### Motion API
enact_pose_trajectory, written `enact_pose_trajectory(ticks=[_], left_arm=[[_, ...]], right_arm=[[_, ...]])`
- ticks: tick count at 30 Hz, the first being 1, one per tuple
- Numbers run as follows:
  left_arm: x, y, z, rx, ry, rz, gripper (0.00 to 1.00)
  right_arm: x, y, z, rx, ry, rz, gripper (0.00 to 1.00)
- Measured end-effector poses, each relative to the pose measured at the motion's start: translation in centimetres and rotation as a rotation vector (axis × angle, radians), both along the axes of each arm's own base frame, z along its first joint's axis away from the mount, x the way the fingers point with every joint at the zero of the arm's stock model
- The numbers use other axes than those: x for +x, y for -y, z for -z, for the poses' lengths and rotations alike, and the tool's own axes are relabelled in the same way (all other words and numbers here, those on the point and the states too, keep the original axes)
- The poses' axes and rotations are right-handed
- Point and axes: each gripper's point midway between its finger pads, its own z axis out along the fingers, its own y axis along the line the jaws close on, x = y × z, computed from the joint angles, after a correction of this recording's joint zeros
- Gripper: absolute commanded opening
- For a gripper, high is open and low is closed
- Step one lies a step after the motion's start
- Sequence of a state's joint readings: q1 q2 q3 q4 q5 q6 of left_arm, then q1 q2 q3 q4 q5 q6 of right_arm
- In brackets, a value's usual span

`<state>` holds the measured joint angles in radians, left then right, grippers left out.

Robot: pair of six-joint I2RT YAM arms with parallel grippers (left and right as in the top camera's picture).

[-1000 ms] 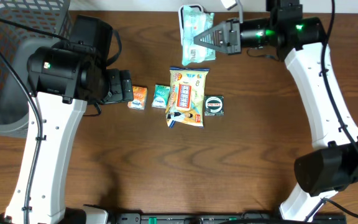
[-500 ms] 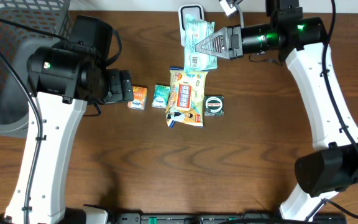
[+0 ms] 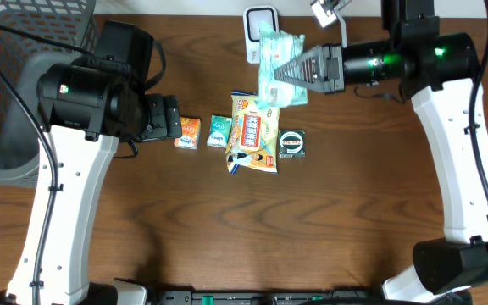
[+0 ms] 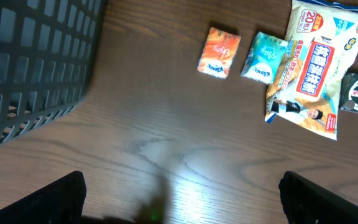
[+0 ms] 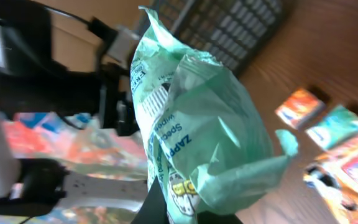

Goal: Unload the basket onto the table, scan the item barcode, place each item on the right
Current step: 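Hold the light-green pack in front of the scanner, turning it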

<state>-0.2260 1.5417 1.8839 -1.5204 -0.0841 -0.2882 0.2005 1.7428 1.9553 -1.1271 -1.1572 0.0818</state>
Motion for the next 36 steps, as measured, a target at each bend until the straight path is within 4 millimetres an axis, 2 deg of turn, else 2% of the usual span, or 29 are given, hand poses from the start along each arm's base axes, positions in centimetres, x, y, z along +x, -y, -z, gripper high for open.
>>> enact_pose_trajectory(ticks=[4,9,22,36], left_arm=[[0.0,0.0,0.0,0.0,0.0,0.0,0.98],[0.0,0.0,0.0,0.0,-0.001,0.0,0.98],[0.0,0.0,0.0,0.0,0.0,0.0,0.98],[0.0,0.0,0.0,0.0,0.0,0.0,0.98]], right_arm=[[0.0,0.8,1.8,-0.101,0.039,0.02,0.01],[0.7,1.1,2.2,-0.143,0.119,0.022,0.01],[-0.3,0.1,0.2,-0.023,0.166,-0.06,0.01],[-0.4,-0.1,0.2,-0.02,0.166,-0.068,0.01]])
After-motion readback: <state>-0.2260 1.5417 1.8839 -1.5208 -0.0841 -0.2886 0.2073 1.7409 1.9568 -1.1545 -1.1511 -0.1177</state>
